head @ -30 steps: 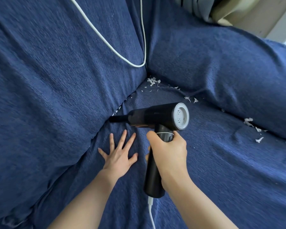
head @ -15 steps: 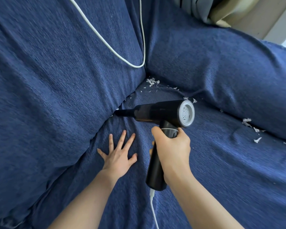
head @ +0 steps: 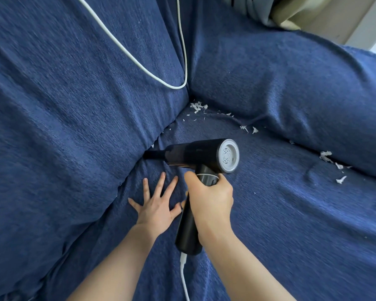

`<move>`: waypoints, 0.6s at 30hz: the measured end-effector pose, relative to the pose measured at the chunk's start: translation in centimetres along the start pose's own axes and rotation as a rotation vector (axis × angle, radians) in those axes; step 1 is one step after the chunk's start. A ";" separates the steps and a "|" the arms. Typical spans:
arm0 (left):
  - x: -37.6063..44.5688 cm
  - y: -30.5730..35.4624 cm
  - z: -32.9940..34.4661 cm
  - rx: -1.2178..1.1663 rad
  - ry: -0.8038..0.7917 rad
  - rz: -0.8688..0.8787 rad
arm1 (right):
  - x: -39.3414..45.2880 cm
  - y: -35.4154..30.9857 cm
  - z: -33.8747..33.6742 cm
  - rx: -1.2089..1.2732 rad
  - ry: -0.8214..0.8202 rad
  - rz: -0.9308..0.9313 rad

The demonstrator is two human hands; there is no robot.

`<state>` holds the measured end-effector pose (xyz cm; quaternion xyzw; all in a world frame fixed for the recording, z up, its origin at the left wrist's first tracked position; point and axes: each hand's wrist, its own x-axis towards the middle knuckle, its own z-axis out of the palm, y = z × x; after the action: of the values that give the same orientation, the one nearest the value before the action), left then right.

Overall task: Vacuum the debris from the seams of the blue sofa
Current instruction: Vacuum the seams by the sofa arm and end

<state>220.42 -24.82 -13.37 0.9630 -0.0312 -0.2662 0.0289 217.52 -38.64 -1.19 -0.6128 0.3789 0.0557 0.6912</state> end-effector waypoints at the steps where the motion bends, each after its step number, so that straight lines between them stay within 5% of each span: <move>1: 0.0 -0.1 0.0 0.003 0.000 -0.002 | 0.0 0.0 -0.1 0.005 -0.005 0.008; 18: 0.7 0.1 0.3 0.042 0.071 0.007 | 0.4 -1.4 -2.3 0.046 0.106 -0.067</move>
<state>220.91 -25.03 -13.96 0.9721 -0.0393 -0.2310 0.0107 217.56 -41.18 -0.19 -0.6112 0.3955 -0.0085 0.6856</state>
